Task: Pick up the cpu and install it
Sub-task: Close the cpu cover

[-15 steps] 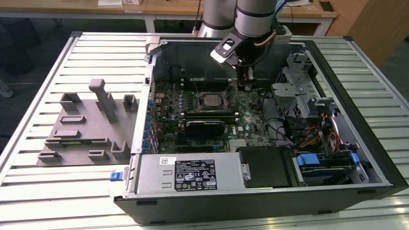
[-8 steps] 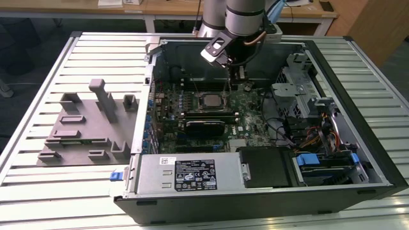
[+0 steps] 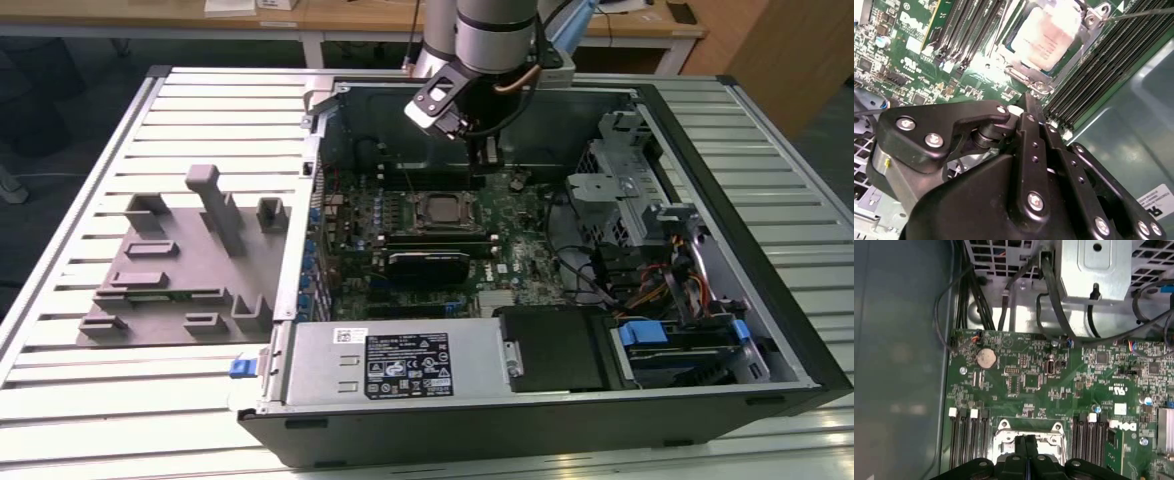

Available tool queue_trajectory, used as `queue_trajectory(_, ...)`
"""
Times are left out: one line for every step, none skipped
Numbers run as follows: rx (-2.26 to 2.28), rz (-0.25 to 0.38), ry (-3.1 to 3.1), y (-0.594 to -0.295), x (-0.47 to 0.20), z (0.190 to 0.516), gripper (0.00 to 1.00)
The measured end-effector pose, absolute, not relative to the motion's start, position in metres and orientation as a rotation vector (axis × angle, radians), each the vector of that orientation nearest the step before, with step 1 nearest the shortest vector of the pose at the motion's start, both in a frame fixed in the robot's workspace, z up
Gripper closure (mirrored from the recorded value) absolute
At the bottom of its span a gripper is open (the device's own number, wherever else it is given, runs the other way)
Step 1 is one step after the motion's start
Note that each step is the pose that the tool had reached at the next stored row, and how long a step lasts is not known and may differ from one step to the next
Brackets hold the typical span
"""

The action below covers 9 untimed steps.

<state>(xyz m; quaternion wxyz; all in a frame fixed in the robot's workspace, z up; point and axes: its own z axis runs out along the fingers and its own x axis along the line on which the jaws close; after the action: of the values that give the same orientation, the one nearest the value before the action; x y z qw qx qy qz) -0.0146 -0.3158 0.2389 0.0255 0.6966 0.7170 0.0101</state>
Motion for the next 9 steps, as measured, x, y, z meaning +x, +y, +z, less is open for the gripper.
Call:
queue_trajectory(2.153, 0.031, 2.217, -0.3158, -0.0146, 0.2389, 0.89)
queue_trajectory(2.153, 0.031, 2.217, -0.3158, -0.0146, 0.2389, 0.89)
queue_trajectory(2.154, 0.031, 2.217, -0.3158, -0.0147, 0.2389, 0.89)
queue_trajectory(2.154, 0.031, 2.217, -0.3158, -0.0147, 0.2389, 0.89)
queue_trajectory(2.157, 0.025, 2.22, -0.3157, -0.0146, 0.2387, 0.89)
queue_trajectory(2.164, 0.008, 2.228, -0.3157, -0.0143, 0.2385, 0.89)
queue_trajectory(2.171, -0.006, 2.235, -0.3157, -0.0142, 0.2383, 0.89)
queue_trajectory(2.175, -0.016, 2.239, -0.3158, -0.0141, 0.2381, 0.89)
queue_trajectory(2.178, -0.022, 2.242, -0.3158, -0.0141, 0.2381, 0.89)
